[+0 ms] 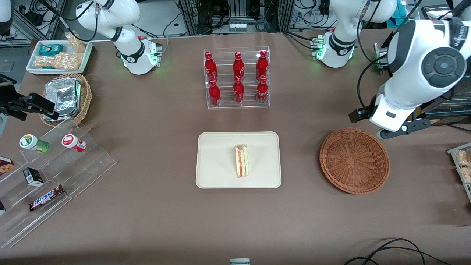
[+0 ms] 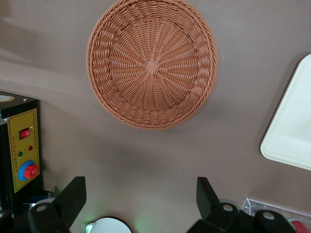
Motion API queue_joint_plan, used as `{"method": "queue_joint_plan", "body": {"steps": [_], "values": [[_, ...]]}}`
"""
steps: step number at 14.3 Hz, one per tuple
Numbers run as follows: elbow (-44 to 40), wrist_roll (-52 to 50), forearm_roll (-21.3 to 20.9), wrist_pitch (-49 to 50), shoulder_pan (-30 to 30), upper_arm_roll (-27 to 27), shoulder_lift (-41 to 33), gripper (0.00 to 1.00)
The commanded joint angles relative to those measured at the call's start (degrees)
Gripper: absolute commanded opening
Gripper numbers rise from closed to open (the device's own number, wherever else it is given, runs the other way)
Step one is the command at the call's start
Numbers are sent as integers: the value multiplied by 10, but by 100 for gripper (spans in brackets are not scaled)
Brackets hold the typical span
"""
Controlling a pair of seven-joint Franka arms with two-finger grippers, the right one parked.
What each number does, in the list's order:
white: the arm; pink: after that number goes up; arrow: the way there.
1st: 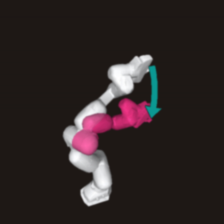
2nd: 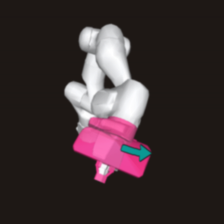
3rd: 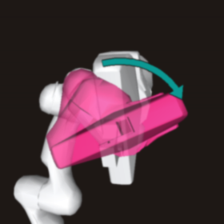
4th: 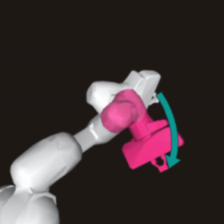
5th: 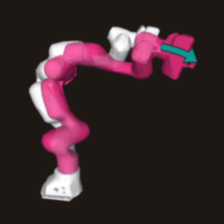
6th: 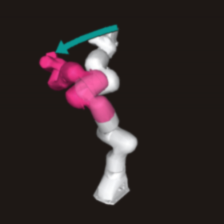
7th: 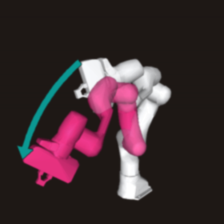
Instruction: Place sandwich from basket to tray
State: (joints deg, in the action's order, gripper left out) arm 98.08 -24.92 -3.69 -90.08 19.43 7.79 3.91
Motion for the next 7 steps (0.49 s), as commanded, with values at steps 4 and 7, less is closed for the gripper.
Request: {"method": "queue_joint_plan", "body": {"steps": [4,7], "values": [[-12,93,9,19,-173,-136,-40,100],[-13,159,19,20,-214,-150,-54,100]]}}
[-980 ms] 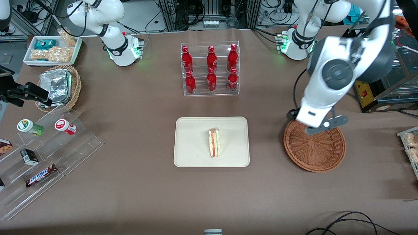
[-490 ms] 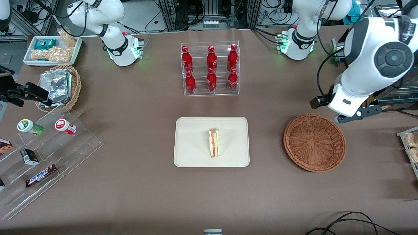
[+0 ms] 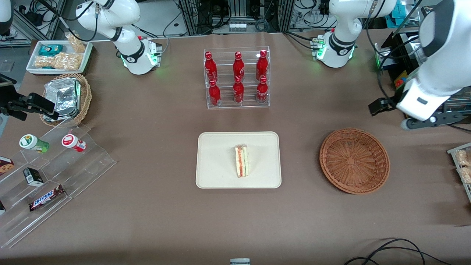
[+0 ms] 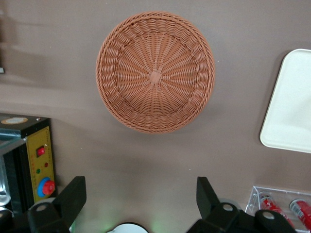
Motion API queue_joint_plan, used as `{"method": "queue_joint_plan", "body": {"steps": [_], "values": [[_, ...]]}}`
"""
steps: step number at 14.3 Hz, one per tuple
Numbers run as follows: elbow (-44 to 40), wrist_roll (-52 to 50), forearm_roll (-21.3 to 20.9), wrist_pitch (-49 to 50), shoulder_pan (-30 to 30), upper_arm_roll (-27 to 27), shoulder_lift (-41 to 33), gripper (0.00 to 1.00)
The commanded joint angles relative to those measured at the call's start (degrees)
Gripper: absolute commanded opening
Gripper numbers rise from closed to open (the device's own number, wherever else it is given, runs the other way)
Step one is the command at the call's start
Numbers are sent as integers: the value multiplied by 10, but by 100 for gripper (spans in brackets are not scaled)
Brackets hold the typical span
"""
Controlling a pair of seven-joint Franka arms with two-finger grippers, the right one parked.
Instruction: Place sandwich from basket to tray
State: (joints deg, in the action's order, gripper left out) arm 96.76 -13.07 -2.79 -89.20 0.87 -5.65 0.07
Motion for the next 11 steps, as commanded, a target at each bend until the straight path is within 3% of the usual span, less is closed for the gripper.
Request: {"method": "queue_joint_plan", "body": {"steps": [1,5,11], "values": [[0,67,10,11,-37,-17,-17,100],[-20,150,3,5,-42,-15,-17,100],[-39,146,15,-20,-13,35,-12,100]]}}
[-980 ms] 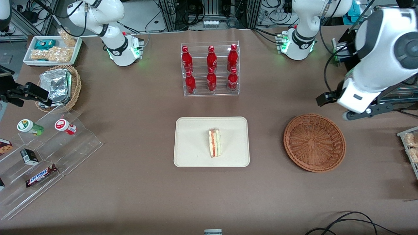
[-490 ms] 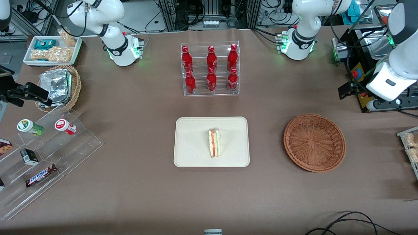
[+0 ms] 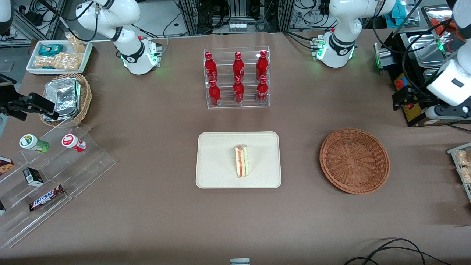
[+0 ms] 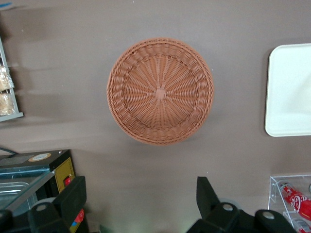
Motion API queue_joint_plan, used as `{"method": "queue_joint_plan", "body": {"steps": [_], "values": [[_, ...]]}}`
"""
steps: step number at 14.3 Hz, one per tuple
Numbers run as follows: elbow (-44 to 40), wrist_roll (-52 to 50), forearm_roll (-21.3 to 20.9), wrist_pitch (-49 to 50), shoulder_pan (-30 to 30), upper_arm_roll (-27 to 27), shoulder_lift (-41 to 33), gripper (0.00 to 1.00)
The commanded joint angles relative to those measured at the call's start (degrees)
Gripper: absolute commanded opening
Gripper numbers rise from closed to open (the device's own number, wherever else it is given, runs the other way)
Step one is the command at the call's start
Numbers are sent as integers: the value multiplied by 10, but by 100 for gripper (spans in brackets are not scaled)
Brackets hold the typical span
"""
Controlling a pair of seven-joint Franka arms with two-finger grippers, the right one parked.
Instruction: Place sandwich from basket to tray
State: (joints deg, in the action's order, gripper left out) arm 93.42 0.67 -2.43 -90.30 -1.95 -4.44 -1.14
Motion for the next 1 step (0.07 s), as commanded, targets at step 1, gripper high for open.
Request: {"method": "queue_joint_plan", "body": {"steps": [1], "values": [[-6,7,23,-12,18,26,0,100]]}}
